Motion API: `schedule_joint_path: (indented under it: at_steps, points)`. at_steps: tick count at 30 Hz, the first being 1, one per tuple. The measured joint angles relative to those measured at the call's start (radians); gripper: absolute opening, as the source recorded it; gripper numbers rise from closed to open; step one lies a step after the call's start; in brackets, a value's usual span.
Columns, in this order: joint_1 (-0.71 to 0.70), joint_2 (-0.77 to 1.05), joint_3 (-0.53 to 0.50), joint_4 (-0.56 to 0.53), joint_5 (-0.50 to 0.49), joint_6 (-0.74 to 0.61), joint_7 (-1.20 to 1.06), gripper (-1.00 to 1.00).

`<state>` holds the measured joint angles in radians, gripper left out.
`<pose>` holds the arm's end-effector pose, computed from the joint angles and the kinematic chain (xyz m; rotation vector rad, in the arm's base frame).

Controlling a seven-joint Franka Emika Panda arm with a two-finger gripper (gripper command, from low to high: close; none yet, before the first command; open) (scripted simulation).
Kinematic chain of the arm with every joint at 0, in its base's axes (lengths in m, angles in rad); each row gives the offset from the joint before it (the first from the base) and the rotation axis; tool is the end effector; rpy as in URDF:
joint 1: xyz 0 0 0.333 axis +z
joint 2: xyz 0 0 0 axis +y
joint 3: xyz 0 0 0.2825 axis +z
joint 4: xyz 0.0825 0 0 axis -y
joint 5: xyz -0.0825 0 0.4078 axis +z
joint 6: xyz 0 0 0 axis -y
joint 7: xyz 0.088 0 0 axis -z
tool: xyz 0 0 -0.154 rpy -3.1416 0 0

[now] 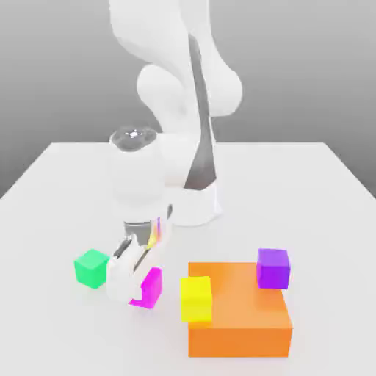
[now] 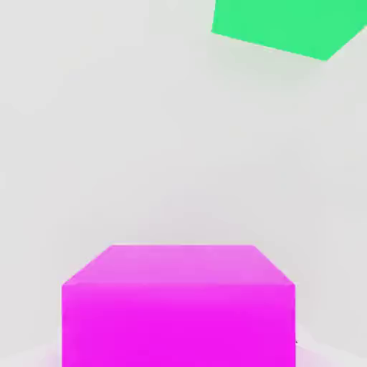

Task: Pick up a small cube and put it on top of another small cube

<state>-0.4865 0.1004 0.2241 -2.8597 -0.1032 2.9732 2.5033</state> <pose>0.3464 -0.0808 0.0678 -0.7370 3.0366 -0.0055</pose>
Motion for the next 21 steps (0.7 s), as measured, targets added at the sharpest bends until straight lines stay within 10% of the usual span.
schedule_joint_path:
  at_steps: [8, 21]
  points:
    - [0.017, -0.131, 0.021, -0.025, 0.125, -0.115, -0.104, -1.0]
    - [0.185, -0.241, 0.105, 0.233, 0.168, -0.48, -0.332, -1.0]
